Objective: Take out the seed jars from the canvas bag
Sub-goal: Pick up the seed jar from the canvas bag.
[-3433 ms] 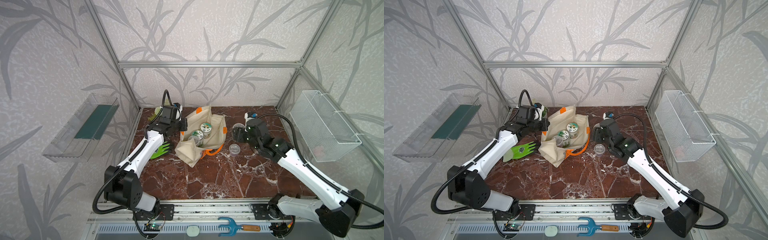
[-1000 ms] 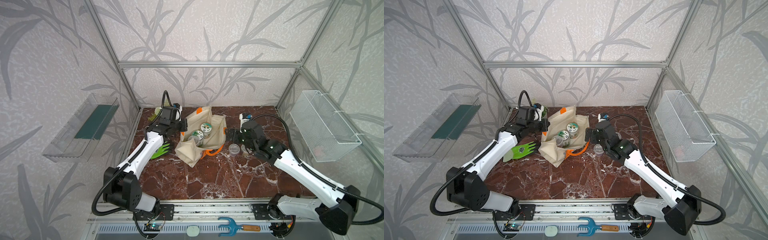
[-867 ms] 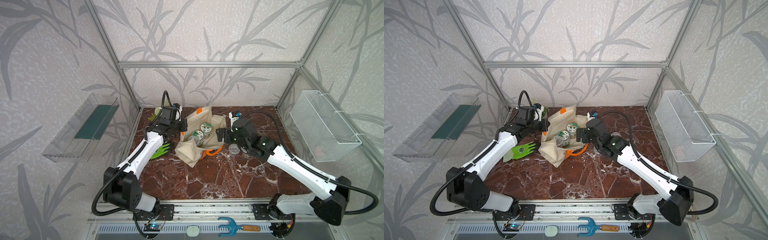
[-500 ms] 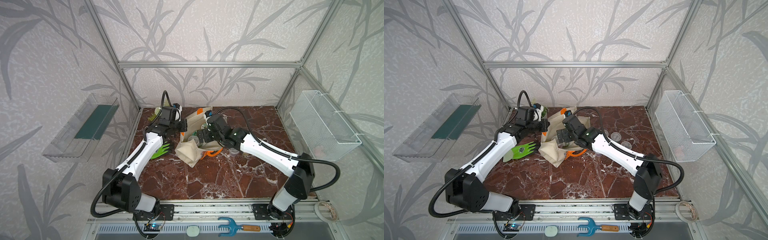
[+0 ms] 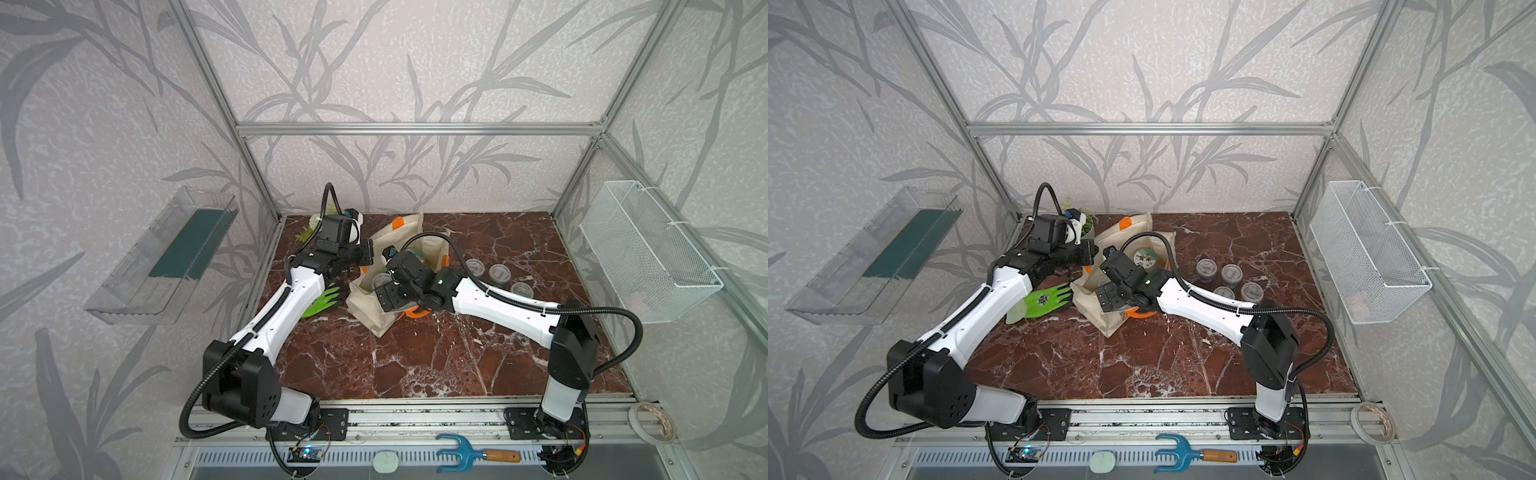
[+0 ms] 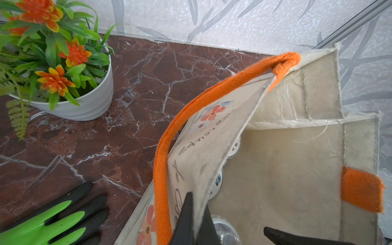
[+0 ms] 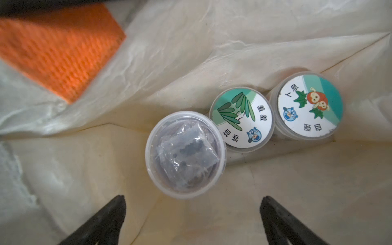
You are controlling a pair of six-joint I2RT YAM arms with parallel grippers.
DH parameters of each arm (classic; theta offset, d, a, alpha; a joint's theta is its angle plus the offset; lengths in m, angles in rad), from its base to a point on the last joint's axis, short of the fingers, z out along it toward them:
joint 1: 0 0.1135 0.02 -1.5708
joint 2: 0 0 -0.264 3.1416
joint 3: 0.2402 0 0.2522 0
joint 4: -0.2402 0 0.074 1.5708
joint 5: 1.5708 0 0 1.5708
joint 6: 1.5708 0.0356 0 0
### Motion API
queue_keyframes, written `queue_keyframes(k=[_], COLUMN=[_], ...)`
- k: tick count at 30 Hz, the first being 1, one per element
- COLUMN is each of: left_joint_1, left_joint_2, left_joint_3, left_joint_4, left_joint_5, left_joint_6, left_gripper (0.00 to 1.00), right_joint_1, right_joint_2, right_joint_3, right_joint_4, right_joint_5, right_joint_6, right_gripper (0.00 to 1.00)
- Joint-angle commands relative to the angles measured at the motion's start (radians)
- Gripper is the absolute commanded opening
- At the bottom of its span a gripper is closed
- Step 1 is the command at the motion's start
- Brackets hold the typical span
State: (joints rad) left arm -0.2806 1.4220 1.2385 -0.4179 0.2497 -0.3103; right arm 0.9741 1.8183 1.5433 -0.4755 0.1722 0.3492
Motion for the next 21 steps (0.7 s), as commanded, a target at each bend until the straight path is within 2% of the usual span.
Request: queue_keyframes(k=[1, 8, 21], left_joint_1=[-0.002, -0.002, -0.002], left_joint_2=[-0.044, -0.07, -0.08], left_joint_3=[-0.014, -0.035, -0.036], left_joint_4=[0.024, 0.027, 0.031], left_joint_5=[0.022, 0.023, 0.028], left_joint_6=[-0.003, 0.002, -0.007], left_gripper=[0.0, 0.0, 0.0], right_joint_1=[0.0, -0.025, -0.044], right_joint_2=[-0.031, -0.038, 0.101], right_joint_3=[-0.016, -0.03, 0.033], right_joint_4=[0.009, 0.091, 0.147], right_joint_5=[0.04, -0.022, -0.099], right_joint_6=[-0.01, 0.002, 0.01], right_gripper=[0.99, 0.99, 0.99])
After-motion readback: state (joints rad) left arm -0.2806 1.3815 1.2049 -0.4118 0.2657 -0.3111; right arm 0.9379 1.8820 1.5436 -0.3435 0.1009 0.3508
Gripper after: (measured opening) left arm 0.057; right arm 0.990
